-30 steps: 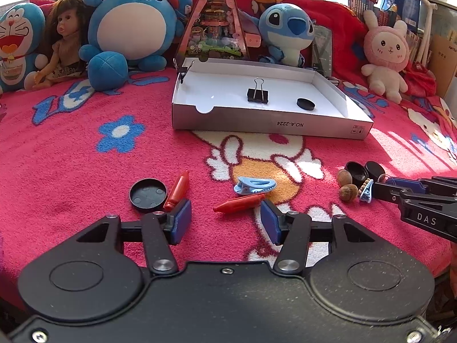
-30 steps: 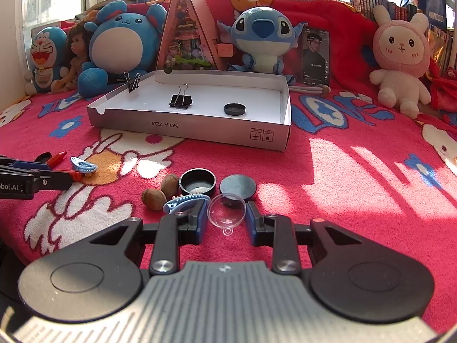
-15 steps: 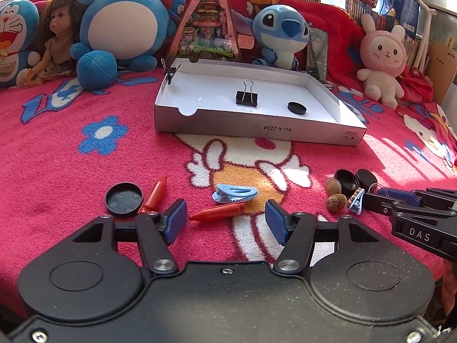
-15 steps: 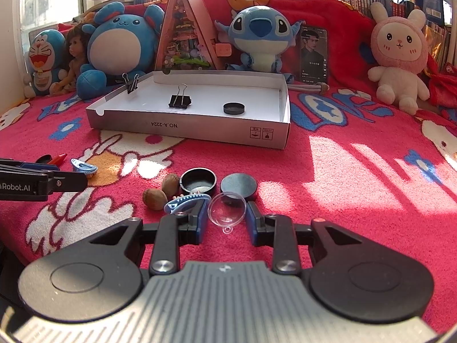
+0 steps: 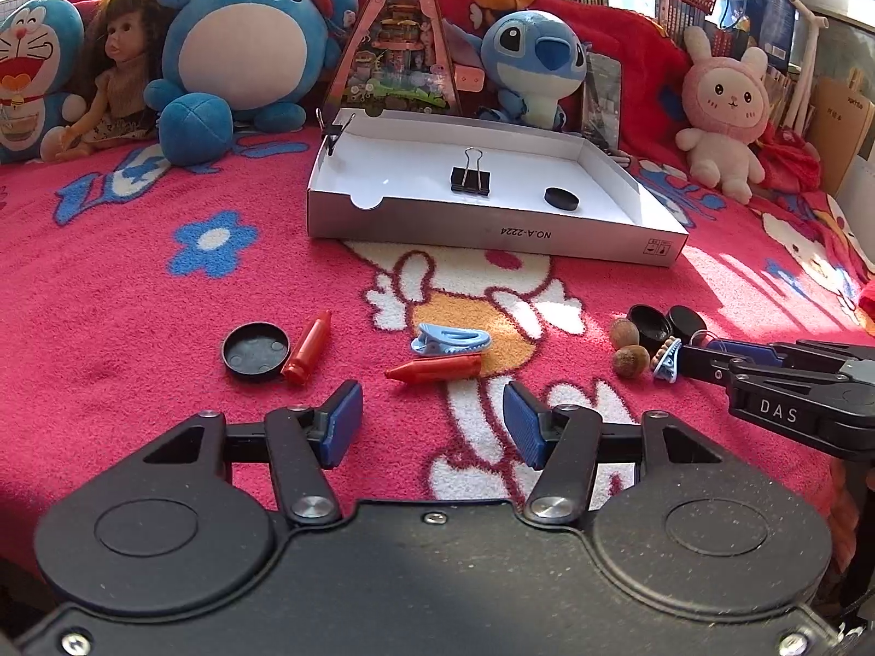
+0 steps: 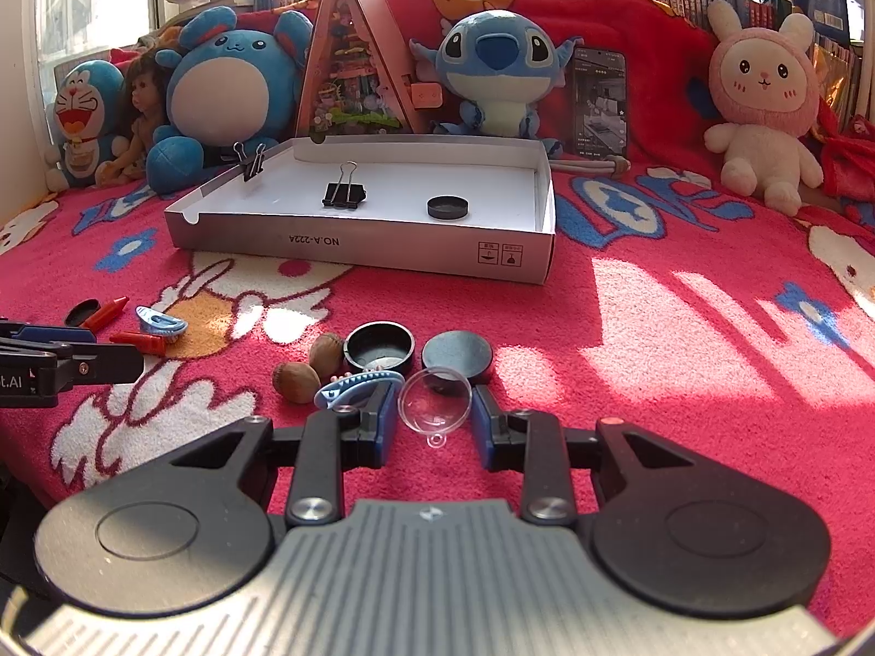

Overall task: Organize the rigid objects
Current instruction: 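Grasp the red stick cap with the left tool while the right tool grasps the clear dome, then carry the red cap with the left tool into the box while the right tool carries the dome there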

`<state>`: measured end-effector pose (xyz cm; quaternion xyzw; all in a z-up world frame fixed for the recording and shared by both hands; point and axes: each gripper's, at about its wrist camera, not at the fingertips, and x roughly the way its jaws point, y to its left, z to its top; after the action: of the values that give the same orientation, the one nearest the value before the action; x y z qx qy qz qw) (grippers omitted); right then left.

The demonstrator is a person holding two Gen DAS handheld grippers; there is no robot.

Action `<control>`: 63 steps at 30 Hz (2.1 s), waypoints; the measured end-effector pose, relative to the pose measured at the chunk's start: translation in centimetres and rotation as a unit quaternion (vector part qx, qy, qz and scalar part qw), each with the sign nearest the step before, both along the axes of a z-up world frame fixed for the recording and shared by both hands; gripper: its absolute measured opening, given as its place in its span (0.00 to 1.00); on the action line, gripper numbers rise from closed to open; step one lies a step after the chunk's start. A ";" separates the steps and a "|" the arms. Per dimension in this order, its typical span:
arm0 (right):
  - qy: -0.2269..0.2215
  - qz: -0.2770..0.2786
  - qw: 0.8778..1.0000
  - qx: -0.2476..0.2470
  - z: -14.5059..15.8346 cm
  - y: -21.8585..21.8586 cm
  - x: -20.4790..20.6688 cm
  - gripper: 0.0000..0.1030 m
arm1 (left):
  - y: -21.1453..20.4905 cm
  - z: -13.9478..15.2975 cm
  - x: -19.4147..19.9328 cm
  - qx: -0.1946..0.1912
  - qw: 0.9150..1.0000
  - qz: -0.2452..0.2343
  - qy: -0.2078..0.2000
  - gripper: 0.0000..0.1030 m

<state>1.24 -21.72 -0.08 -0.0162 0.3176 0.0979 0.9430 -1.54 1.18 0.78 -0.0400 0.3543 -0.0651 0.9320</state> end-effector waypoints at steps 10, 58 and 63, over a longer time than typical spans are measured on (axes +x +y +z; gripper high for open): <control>0.000 0.000 1.000 0.000 -0.1 0.0 0.0 0.42 | 0.7 -0.3 1.0 0.023 0.999 0.023 -0.006 0.34; -0.021 -0.035 0.998 0.047 3.5 -0.9 3.4 0.32 | 0.3 3.3 6.1 0.007 0.999 -0.009 -0.052 0.41; -0.015 -0.049 0.997 0.063 4.8 -1.5 6.6 0.32 | 0.4 5.2 9.0 0.001 0.998 -0.001 -0.063 0.41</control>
<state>7.84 -23.20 4.73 0.0577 0.2971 0.0708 0.9505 7.41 1.55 6.01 -0.0344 0.2947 -0.0679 0.9526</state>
